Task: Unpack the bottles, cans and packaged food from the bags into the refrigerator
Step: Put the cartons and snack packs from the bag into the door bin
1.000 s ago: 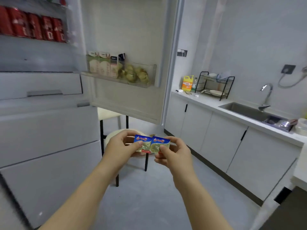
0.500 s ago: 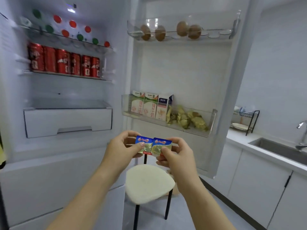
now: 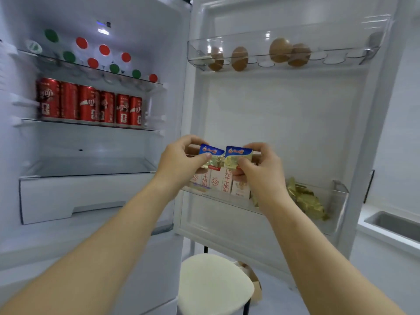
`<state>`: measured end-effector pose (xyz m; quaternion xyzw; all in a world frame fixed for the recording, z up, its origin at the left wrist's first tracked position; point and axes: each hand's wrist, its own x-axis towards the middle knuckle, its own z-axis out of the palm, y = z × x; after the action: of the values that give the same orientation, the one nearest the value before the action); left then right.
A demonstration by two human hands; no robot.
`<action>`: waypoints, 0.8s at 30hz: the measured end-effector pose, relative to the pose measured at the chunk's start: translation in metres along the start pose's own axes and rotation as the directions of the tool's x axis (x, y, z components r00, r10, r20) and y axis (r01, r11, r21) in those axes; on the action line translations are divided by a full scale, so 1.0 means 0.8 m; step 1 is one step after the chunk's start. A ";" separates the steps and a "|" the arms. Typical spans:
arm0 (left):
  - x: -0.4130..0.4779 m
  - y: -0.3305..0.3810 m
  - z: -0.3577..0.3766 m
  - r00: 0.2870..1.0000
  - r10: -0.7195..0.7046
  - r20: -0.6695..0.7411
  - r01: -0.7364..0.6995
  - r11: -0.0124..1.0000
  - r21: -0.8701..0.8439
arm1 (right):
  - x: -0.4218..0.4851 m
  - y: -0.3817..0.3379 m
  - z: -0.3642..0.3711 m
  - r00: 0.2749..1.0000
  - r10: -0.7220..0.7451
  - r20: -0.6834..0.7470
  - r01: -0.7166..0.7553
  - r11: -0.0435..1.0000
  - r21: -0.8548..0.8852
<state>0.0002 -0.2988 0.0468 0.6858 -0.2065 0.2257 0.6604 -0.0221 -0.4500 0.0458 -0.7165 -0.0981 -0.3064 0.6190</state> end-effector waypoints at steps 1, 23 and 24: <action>0.013 0.001 0.003 1.000 0.010 -0.004 -0.010 1.000 0.014 | 0.013 -0.001 -0.002 1.000 -0.017 -0.007 0.017 1.000 -0.025; 0.163 -0.057 0.038 0.813 -0.434 0.388 0.040 0.707 0.706 | 0.133 0.046 0.002 0.852 0.445 0.274 -0.165 0.727 -0.667; 0.166 -0.056 0.039 0.792 -0.460 0.401 0.038 0.693 0.720 | 0.134 0.048 0.001 0.829 0.485 0.279 -0.212 0.734 -0.645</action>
<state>0.1355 -0.3261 0.0866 0.9347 -0.1910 -0.0201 0.2990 0.0831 -0.4828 0.0744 -0.9262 0.0077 -0.0305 0.3757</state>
